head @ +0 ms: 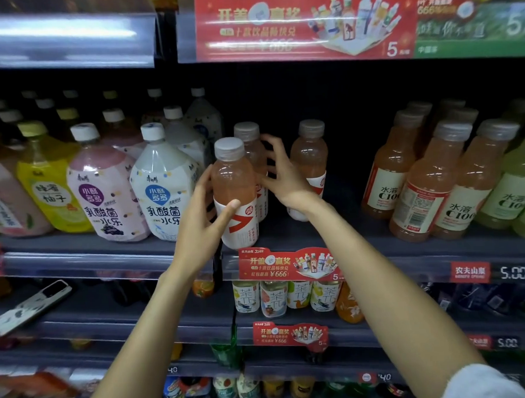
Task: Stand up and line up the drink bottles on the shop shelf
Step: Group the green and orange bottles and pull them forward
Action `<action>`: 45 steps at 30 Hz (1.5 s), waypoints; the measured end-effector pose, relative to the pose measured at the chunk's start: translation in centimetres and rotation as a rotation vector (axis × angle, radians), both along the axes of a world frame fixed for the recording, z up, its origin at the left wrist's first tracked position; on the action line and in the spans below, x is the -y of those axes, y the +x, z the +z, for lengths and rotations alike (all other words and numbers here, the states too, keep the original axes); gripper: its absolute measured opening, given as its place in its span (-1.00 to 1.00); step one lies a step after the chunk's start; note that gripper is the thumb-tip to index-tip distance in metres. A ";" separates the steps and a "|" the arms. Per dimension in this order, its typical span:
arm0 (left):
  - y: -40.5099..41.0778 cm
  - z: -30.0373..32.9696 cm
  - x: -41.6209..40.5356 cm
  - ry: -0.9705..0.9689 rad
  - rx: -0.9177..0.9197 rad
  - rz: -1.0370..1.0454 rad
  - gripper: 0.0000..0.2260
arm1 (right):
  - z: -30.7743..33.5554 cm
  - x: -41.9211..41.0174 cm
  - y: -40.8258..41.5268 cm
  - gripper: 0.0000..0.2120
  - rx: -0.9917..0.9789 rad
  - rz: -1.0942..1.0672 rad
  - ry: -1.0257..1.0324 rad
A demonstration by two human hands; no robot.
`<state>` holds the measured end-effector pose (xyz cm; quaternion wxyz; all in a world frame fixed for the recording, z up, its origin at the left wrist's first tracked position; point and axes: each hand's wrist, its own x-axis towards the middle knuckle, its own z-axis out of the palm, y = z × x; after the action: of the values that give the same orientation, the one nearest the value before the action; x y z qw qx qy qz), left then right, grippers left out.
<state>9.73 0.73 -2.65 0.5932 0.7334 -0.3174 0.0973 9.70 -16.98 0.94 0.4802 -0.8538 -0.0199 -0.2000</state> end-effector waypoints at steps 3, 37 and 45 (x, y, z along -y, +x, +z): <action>0.0 0.2 -0.1 0.009 -0.023 -0.028 -0.41 | -0.2 0.2 -0.1 -0.38 -0.025 0.037 0.038; 0.1 -1.9 0.8 0.058 -0.112 -0.063 -0.19 | -3.3 0.7 -5.7 -0.75 0.482 -0.632 0.010; 0.2 -2.6 1.2 0.098 -0.058 0.053 -0.08 | -4.3 5.3 -3.9 -0.01 -0.019 -0.248 0.278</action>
<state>9.88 -0.47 -5.26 0.5631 0.7720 -0.2850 0.0758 5.79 -22.31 -3.38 0.5655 -0.7769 0.1181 -0.2505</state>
